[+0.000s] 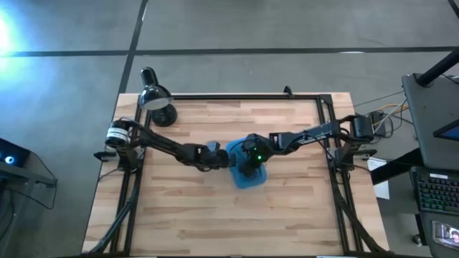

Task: Pick & place school supplies into a supply box
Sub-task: Close the blue supply box, then return to Home Position

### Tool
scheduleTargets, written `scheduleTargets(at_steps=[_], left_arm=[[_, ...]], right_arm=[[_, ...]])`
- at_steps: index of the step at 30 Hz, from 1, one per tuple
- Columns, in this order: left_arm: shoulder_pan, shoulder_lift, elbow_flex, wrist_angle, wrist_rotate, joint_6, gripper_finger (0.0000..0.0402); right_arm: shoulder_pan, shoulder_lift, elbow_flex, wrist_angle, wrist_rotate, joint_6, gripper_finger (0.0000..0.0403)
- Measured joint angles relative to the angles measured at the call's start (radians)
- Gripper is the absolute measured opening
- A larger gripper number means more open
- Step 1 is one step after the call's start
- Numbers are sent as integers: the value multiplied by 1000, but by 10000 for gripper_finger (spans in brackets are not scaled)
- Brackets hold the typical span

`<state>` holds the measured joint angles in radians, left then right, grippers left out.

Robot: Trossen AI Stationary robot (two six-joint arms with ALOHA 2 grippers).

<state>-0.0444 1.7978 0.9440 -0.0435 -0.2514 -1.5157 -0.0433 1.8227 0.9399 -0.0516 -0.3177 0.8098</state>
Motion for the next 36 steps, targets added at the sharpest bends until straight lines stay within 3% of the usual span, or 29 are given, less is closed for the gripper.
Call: scheduleTargets(at_steps=[5,10,15,18,21,24,27,32,36], left_arm=[[1,-83,0,-105,-37,47,28],[1,-234,0,-245,-150,107,28],[5,-380,0,-271,-250,201,28],[5,-437,0,-271,-299,227,28],[5,-477,0,-272,-327,242,28],[4,-500,0,-272,-326,260,28],[-9,-523,0,-275,-316,268,28],[-39,-565,0,-271,-314,307,28],[-61,-607,0,-273,-340,363,28]], right_arm=[[-6,-72,-4,-10,28,-4,63],[-44,-226,33,-70,116,-48,63],[-47,-320,68,-136,223,-122,64],[-43,-302,55,-130,229,-107,64],[-16,-197,26,-128,209,-99,64],[13,-71,27,-114,135,-77,63],[32,-34,47,-107,57,-58,63],[65,-181,124,-153,297,-197,63],[67,-351,204,-174,552,-458,63]])
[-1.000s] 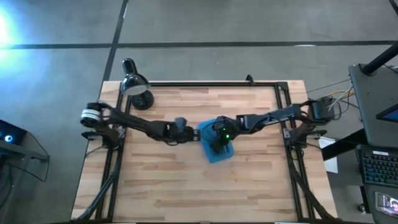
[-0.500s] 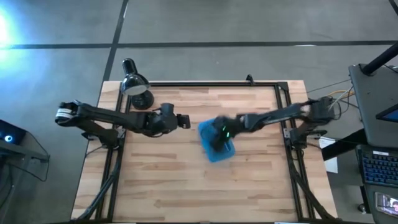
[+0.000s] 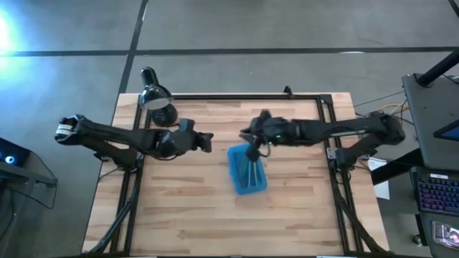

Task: Pick & place school supplies into a supply box
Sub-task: Return to Home Position

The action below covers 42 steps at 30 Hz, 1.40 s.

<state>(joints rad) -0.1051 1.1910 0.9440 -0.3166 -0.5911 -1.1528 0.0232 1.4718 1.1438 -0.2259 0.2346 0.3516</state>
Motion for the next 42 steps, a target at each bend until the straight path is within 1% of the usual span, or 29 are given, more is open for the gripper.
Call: scheduleTargets(at_steps=[2,3,4,6,9,11,12,14,16,17,19,20,21,23,24,26,28,29,30,31,34,37,39,41,42], left_arm=[[-15,-31,0,13,-29,43,28],[-27,-48,0,5,-44,68,28],[-36,-65,0,5,-62,91,28],[-50,-102,0,-29,-99,118,28],[-61,-156,0,-79,-90,106,28],[-70,-187,0,-93,-64,60,28],[-77,-195,0,-87,-63,70,28],[-87,-212,0,-88,-58,170,28],[-88,-228,-2,-72,-54,217,28],[-86,-237,-6,-46,-54,248,28],[-86,-255,-33,56,-38,331,28],[-85,-262,-64,146,-7,378,28],[-84,-263,-107,270,35,423,28],[-74,-243,-232,597,153,499,28],[-66,-219,-302,776,224,533,28],[-51,-153,-435,1107,347,582,28],[-30,-102,-526,1347,406,597,28],[-11,-91,-557,1428,420,598,28],[17,-92,-580,1472,430,596,28],[54,-105,-600,1476,457,592,28],[176,-158,-649,1387,592,538,28],[280,-230,-690,1363,728,515,28],[340,-286,-722,1359,805,510,28],[386,-341,-747,1340,851,500,28],[401,-370,-761,1321,856,496,28]], right_arm=[[9,-65,24,-32,108,-153,64],[13,-98,38,-49,153,-193,63],[17,-133,53,-74,199,-202,64],[18,-209,78,-148,288,-169,63],[17,-311,90,-320,405,-91,63],[24,-372,90,-406,427,-26,63],[28,-408,90,-432,426,7,63],[45,-490,90,-490,417,45,63],[75,-561,89,-574,396,46,63],[95,-593,86,-610,381,47,63],[145,-659,68,-651,346,78,63],[172,-688,48,-652,334,103,63],[203,-719,16,-640,326,125,63],[265,-787,-87,-569,325,159,63],[295,-818,-154,-502,329,178,63],[337,-866,-306,-305,331,194,63],[345,-886,-431,-127,301,165,63],[337,-909,-468,-96,281,148,63],[321,-947,-484,-102,281,142,63],[303,-991,-484,-116,288,142,63],[269,-1150,-495,-251,295,169,63],[266,-1302,-532,-292,280,158,63],[265,-1394,-573,-294,300,157,63],[265,-1471,-630,-295,312,162,63],[265,-1472,-657,-300,317,176,63]])
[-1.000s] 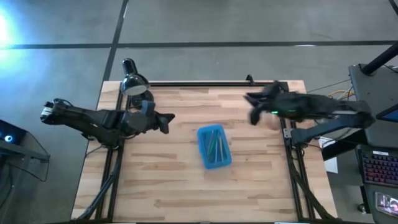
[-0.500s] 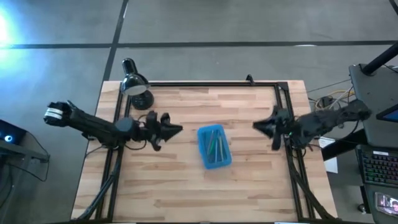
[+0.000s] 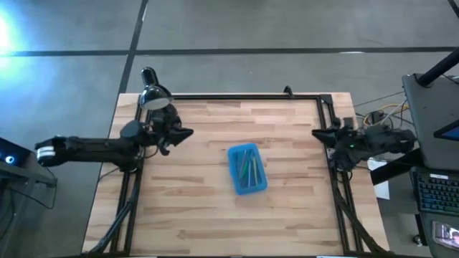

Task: Pick & place school supplies into a supply box
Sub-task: Return to Home Position

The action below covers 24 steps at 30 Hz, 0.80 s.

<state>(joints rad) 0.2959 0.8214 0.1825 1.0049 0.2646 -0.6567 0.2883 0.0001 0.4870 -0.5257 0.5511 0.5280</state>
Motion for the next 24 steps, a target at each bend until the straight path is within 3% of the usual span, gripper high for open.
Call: scheduleTargets(at_steps=[4,11,13,15,18,22,24], left_arm=[[26,-110,-45,-156,0,-59,28],[21,-189,-135,-209,8,-438,28],[15,-198,-162,-224,6,-468,28],[-38,-254,-173,-342,-28,-473,28],[-109,-432,-173,-512,-62,-473,28],[-164,-535,-174,-720,-62,-473,28],[-188,-572,-174,-747,-64,-474,28]], right_arm=[[0,37,-38,-101,24,134,63],[0,97,-59,-151,18,380,63],[-1,113,-64,-150,21,387,63],[0,120,-71,-150,16,380,63],[0,122,-82,-149,21,358,63],[1,60,-113,-144,18,329,63],[-2,1,-149,-136,22,329,63]])
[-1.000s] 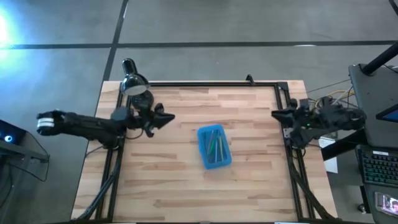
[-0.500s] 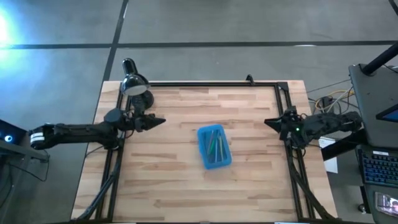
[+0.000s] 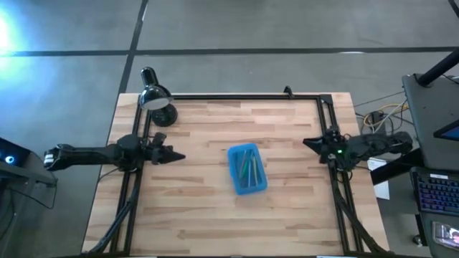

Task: Pick & place school supplies into a supply box
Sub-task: Return to Home Position

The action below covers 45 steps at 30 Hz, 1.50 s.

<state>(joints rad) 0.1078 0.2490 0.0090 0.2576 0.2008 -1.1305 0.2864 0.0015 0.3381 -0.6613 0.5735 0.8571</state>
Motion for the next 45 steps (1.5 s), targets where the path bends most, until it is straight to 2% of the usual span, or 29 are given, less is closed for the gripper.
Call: scheduleTargets(at_steps=[4,8,12,14,17,21,30,45], left_arm=[[-8,-67,0,-71,3,0,28],[3,-164,0,-130,3,0,28],[28,-247,-1,-163,-1,1,28],[37,-248,-1,-144,0,1,28],[37,-248,-1,-149,-5,1,28],[33,-248,-1,-162,-9,1,28],[27,-224,-1,-177,-12,1,28],[27,-205,-1,-188,-16,1,28]], right_arm=[[-16,0,-89,46,-1,0,63],[-56,6,-185,180,-23,-18,63],[-148,-2,-251,456,-78,-53,63],[-216,0,-319,699,-86,-51,63],[-324,-2,-328,815,-88,-32,63],[-393,-2,-330,843,-53,-31,63],[-317,-2,-329,829,-49,-31,63],[-292,-2,-329,834,-51,-30,63]])
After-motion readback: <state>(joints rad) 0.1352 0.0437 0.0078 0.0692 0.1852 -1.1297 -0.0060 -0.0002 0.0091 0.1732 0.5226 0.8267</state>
